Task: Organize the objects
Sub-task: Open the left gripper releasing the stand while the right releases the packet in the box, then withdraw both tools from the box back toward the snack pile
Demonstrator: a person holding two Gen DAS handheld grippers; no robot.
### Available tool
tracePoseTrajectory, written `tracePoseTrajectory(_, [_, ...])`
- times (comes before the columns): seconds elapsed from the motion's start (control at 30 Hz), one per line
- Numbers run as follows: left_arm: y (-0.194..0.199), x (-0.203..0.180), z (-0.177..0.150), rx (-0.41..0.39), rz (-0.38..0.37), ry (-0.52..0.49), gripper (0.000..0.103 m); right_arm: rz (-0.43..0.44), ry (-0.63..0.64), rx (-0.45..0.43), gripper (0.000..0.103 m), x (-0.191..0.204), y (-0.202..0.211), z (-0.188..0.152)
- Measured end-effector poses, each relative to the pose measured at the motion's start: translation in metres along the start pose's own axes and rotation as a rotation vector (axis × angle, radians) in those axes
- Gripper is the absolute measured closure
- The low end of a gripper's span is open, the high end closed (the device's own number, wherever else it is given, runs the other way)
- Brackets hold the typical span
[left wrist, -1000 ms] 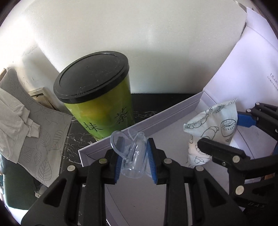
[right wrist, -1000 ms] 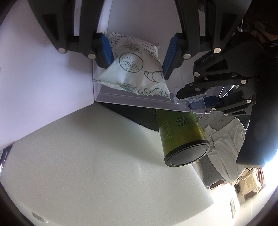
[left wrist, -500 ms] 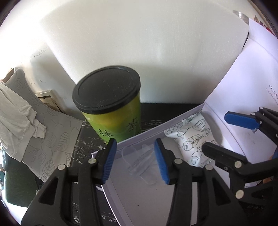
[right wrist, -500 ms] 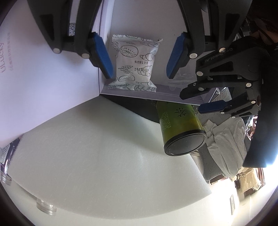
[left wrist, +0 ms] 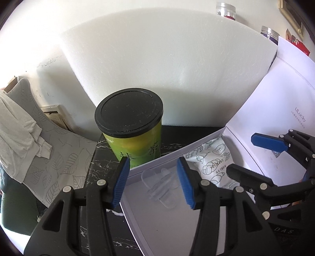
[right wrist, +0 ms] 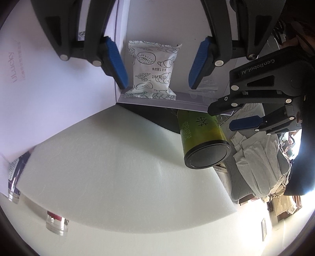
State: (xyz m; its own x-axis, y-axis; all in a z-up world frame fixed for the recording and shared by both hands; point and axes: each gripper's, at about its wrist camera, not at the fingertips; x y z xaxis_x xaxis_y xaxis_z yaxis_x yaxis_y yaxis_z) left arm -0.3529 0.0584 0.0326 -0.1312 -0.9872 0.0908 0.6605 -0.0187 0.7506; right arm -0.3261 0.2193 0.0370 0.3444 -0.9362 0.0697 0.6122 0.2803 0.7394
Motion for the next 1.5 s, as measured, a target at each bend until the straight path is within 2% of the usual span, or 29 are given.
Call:
tracePoseTrajectory(0.2, [0.011,0.002,0.003,-0.015,-0.006,-0.004,0.055,0.004,-0.042,-0.015,0.038,0.0,0.013,-0.005])
tracePoseTrajectory(0.33, [0.021,-0.001,0.004,-0.029,-0.007,-0.012,0.055,-0.036,-0.044,-0.028,0.038,0.0,0.03,-0.01])
tracePoseTrajectory(0.47, [0.056,-0.016,-0.001,-0.088,-0.016,-0.027,0.054,-0.065,-0.054,-0.057,0.038,0.005,0.06,-0.014])
tracePoseTrajectory(0.5, [0.065,-0.016,-0.001,-0.103,-0.007,-0.026,0.05,-0.069,-0.052,-0.058,0.038,0.007,0.066,-0.014])
tracePoseTrajectory(0.87, [0.146,0.005,-0.009,-0.189,0.01,0.015,0.037,-0.081,-0.029,-0.118,0.033,0.035,0.141,-0.021])
tracePoseTrajectory(1.1, [0.177,0.01,-0.027,-0.19,0.033,0.026,0.033,-0.077,-0.036,-0.128,0.032,0.05,0.164,-0.037])
tracePoseTrajectory(1.5, [0.2,0.015,-0.075,-0.168,0.062,0.03,0.027,-0.059,-0.08,-0.129,0.032,0.072,0.187,-0.076])
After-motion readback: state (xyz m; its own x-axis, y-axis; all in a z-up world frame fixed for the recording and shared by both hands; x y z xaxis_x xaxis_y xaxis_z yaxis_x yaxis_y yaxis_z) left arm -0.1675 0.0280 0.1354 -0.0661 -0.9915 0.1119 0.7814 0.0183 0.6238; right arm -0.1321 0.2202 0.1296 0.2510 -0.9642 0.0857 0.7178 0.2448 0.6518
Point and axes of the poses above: each gripper's, at about its wrist camera, not at the fingertips, and y roughly against the way its jaws point, x to its left, z to its top, and after that the axes turned 5 degrees about z, right-handed
